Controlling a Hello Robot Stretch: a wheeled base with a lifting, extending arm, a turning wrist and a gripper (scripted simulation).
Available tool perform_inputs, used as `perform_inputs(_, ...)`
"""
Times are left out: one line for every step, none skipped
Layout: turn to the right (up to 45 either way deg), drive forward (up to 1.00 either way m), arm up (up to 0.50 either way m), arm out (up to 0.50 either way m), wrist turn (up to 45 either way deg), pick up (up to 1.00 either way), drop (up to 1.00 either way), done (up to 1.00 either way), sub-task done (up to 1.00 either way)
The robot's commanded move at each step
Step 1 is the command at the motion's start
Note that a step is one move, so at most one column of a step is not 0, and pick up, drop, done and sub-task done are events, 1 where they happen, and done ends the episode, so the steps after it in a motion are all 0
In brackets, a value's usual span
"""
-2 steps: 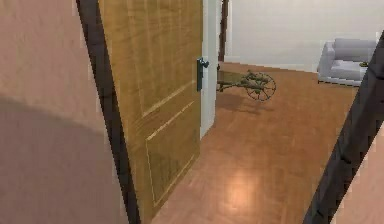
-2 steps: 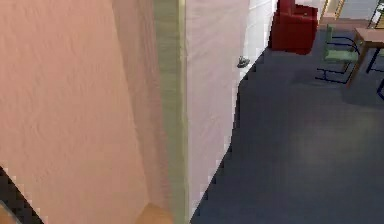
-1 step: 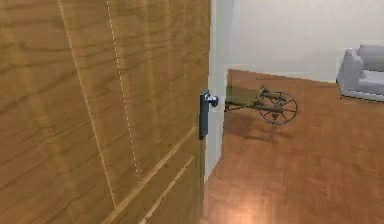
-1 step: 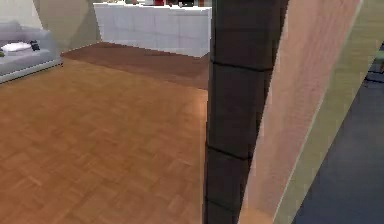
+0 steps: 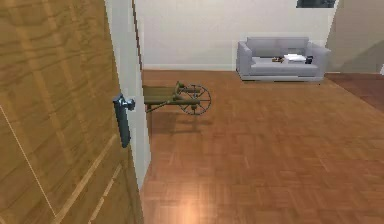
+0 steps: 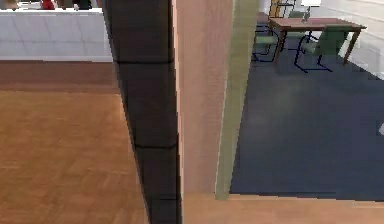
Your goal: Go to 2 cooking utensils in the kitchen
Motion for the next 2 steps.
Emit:
perform_inputs(0.0, 0.45, 0.00, 0.00, 0.0, 0.00, 0.00, 0.00, 0.00)
perform_inputs(45.0, 0.00, 0.00, 0.00, 0.0, 0.00, 0.00, 0.00, 0.00)
